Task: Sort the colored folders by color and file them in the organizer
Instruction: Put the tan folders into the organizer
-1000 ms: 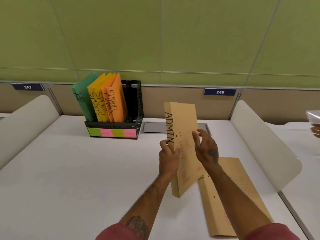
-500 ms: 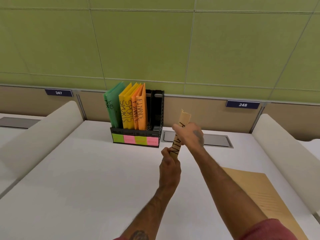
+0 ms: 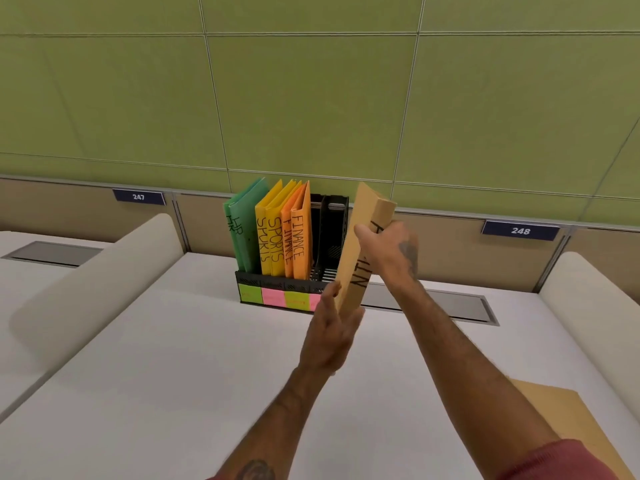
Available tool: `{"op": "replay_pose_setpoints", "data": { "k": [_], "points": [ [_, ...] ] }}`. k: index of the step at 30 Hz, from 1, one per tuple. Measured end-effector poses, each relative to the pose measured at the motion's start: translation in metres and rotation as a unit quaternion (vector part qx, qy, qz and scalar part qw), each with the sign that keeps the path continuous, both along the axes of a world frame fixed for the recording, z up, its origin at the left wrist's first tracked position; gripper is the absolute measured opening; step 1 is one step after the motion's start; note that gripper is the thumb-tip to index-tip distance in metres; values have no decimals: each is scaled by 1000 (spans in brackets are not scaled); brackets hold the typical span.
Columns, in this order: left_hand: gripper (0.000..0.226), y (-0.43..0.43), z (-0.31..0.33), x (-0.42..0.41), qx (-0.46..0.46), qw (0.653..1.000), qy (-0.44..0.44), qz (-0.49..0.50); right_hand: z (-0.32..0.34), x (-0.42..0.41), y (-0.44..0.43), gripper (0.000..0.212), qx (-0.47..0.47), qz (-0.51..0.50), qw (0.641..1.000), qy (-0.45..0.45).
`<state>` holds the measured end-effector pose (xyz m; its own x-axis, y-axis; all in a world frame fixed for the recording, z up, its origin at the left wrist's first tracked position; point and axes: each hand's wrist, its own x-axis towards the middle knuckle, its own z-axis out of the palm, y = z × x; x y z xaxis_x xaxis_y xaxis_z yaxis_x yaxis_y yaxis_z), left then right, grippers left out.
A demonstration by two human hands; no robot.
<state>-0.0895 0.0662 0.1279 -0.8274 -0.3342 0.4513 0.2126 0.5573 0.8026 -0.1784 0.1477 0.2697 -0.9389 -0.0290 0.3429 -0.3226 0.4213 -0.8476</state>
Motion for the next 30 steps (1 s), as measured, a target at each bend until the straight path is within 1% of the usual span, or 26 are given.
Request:
{"op": "replay_pose_setpoints", "data": {
  "k": [3,5,6,8,10,13,17,23,27,30],
  "points": [
    [60,-43,9,-16,17,998,34,49,17,-14,-15,30,-23,-19,999,34],
    [64,-76,18,-31,-1,996,32,85,26,-25,-29,29,-38,-31,997,58],
    [65,-94,23,-40,-27,994,28,100,30,-30,-36,29,-44,-39,996,71],
    [67,-130,32,-61,-113,987,4,118,35,-41,-51,29,-49,-57,993,86],
    [73,-166,39,-84,-200,973,-45,110,35,-52,-68,31,-50,-71,991,98],
    [89,-210,46,-114,-296,942,-118,102,28,-65,-87,33,-55,-72,988,127],
    [98,-248,56,-149,-392,902,-162,76,14,-79,-111,33,-30,-81,983,163],
    [104,-264,64,-178,-458,870,-180,42,-8,-104,-142,27,26,-76,981,176],
    [110,-269,59,-190,-463,866,-184,41,-25,-121,-154,29,49,-71,983,165],
    [115,-273,53,-197,-467,866,-173,44,-36,-132,-161,27,57,-71,982,166]
  ]
}}
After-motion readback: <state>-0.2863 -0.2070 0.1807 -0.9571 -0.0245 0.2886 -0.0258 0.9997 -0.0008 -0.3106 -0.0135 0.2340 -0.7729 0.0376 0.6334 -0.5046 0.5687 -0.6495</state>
